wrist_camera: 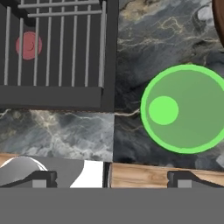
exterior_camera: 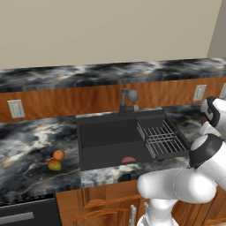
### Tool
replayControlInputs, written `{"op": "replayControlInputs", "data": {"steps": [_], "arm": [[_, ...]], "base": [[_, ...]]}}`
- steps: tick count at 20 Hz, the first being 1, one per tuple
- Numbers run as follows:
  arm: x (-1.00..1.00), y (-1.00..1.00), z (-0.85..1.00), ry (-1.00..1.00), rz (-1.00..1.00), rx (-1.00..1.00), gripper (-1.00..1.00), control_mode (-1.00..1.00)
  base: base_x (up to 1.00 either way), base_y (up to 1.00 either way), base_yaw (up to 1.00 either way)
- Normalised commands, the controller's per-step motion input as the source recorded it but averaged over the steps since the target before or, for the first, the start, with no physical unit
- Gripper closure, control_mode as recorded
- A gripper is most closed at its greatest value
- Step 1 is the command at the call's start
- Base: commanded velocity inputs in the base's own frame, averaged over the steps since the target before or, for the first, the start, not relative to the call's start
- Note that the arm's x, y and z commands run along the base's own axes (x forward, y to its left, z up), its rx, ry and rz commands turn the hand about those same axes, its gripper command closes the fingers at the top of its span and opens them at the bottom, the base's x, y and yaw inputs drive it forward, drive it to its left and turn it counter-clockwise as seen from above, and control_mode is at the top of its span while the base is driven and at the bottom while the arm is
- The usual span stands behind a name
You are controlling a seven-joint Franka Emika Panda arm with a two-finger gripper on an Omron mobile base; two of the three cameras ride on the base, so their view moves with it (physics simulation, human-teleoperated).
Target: Remove the mango and tangerine from the sink. Then move the bowl and cup from the counter to the sink for washing.
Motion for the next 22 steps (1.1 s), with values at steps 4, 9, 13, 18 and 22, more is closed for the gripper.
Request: {"op": "replayControlInputs", "data": {"steps": [4, 9, 13, 18, 22], "arm": [[0.07, -0.02, -0.16, 0.00, -0.01, 0.00, -1.00, -1.00], [0.10, -0.06, -0.12, -0.03, 0.00, 0.00, -1.00, -1.00], [0.10, -0.07, -0.07, -0.06, 0.00, 0.00, -1.00, -1.00], [0.08, -0.07, -0.07, -0.05, 0.00, 0.00, -1.00, -1.00], [0.11, -0.05, -0.08, -0.02, 0.00, -0.02, -1.00, -1.00]], "base": [[0.00, 0.00, 0.00], [0.00, 0.00, 0.00], [0.00, 0.00, 0.00], [0.00, 0.00, 0.00], [0.00, 0.00, 0.00]]}}
